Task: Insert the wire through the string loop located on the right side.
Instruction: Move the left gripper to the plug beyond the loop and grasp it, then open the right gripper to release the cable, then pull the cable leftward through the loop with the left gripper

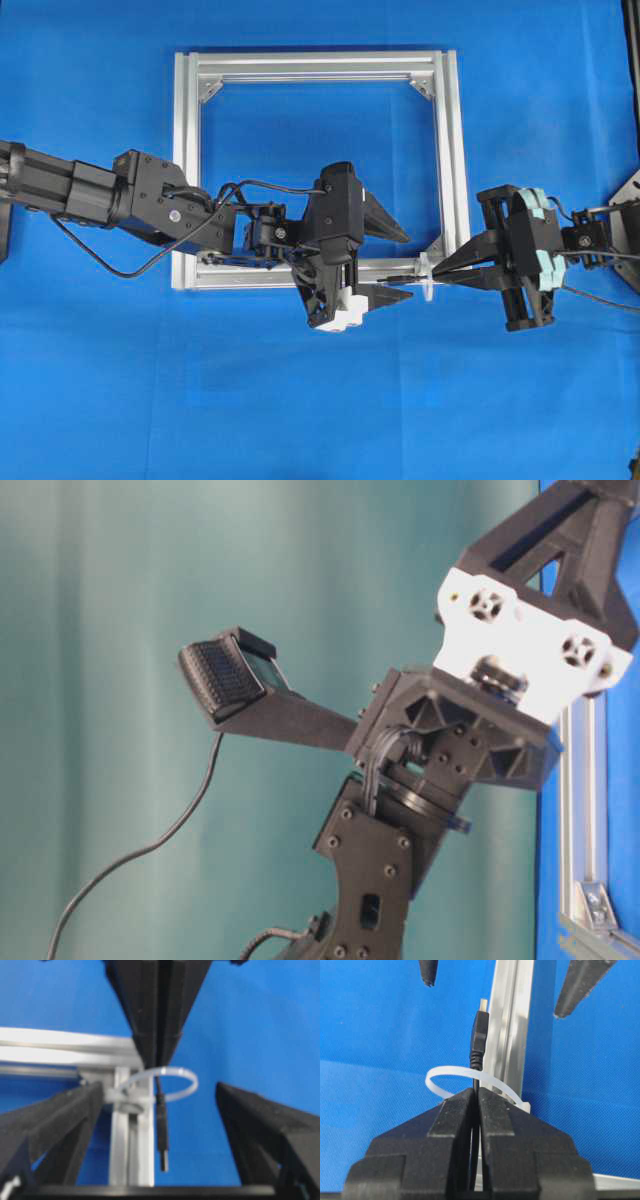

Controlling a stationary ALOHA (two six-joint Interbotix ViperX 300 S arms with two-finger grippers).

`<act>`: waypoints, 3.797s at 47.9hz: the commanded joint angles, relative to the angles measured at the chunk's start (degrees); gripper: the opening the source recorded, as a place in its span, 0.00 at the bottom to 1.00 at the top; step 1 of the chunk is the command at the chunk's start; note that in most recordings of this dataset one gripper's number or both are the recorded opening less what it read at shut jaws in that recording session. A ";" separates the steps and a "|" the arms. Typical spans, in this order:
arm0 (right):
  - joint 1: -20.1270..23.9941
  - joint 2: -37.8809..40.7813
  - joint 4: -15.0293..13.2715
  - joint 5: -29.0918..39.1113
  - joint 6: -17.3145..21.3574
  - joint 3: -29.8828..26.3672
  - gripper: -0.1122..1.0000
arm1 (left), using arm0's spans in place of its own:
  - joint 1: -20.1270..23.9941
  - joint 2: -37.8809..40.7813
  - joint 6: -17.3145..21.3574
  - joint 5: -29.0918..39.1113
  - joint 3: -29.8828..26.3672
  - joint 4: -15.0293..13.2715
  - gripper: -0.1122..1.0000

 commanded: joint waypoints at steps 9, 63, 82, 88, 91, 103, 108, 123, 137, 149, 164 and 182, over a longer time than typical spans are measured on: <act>0.00 -0.26 0.18 -0.09 -0.09 -0.79 0.07 | -0.35 2.90 -0.09 -0.70 -1.05 0.18 0.88; 0.00 -0.26 0.18 0.00 -0.09 -0.79 0.07 | -0.62 5.63 -0.09 -2.02 -2.20 0.18 0.88; 0.00 -0.26 0.18 0.00 -0.09 -0.79 0.07 | -1.05 5.63 0.44 -2.64 -2.55 0.18 0.77; 0.00 -0.26 0.18 0.00 -0.09 -0.79 0.07 | -1.23 5.63 0.53 -4.83 -2.20 0.18 0.45; 0.00 -0.26 0.18 0.00 -0.09 -0.79 0.07 | -1.23 5.54 0.62 -5.45 -1.93 0.18 0.29; 0.00 -0.26 0.18 0.00 -0.09 -0.79 0.07 | -1.32 5.54 0.70 -5.45 -1.67 0.09 0.18; 0.00 -0.26 0.18 0.00 -0.26 -0.79 0.07 | -1.32 5.54 0.62 -5.36 -1.67 0.18 0.18; 0.00 -0.26 0.18 2.37 0.18 -0.88 0.23 | -1.32 5.54 0.70 -5.27 -1.67 0.18 0.18; 0.00 -0.62 0.44 3.78 0.18 -0.88 0.95 | -1.41 4.22 0.79 -5.36 -0.18 0.18 0.18; 0.44 -1.93 0.53 4.92 0.18 -0.88 0.96 | -2.20 -2.46 1.05 -5.45 6.77 0.53 0.18; 0.88 -4.31 0.53 7.38 0.18 -1.05 0.96 | -4.04 -12.74 0.70 -7.29 21.97 0.53 0.18; 0.97 -6.68 0.53 9.76 0.18 -1.32 0.96 | -6.24 -23.29 -0.09 -14.94 40.08 0.53 0.18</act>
